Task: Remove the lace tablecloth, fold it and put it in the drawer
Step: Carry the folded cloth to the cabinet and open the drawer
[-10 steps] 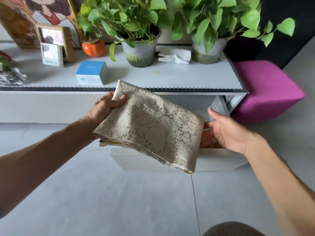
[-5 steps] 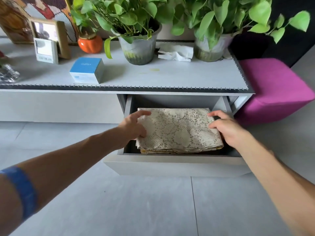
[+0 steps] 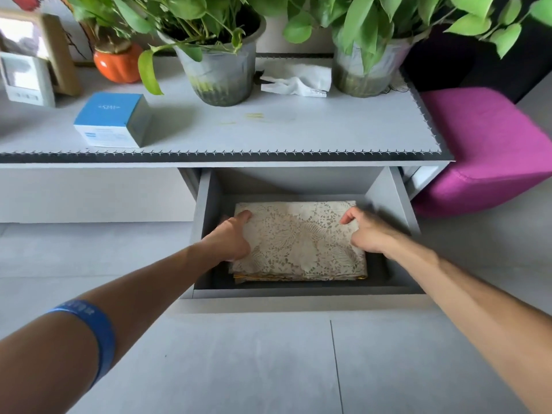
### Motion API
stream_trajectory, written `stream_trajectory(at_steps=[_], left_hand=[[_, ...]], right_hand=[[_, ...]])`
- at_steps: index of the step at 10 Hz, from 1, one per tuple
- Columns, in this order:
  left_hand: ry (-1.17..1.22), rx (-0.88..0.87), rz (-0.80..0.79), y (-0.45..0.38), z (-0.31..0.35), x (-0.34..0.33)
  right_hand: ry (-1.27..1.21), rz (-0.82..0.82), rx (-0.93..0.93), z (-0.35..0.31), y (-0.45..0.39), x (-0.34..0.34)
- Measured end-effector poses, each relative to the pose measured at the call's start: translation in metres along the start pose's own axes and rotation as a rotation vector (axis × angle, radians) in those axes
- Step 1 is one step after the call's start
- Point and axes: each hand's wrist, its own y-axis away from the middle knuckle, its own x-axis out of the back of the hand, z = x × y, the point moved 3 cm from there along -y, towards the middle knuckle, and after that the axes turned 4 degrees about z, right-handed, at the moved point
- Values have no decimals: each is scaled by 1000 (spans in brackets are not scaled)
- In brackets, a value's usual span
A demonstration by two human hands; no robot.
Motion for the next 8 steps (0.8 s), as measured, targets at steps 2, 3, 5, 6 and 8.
stream_trajectory(at_steps=[2, 3, 5, 6, 8], left_hand=[[-583, -474, 100, 0, 10, -18], [-706, -370, -154, -11, 1, -22], [-811, -383, -114, -10, 5, -16], [-827, -386, -95, -6, 6, -14], [-865, -393, -66, 11, 20, 0]], right_hand=[[300, -3, 173, -5, -7, -9], [605, -181, 221, 2, -17, -18], [718, -131, 221, 10, -31, -16], [721, -104, 246, 7, -30, -14], [605, 27, 263, -3, -8, -2]])
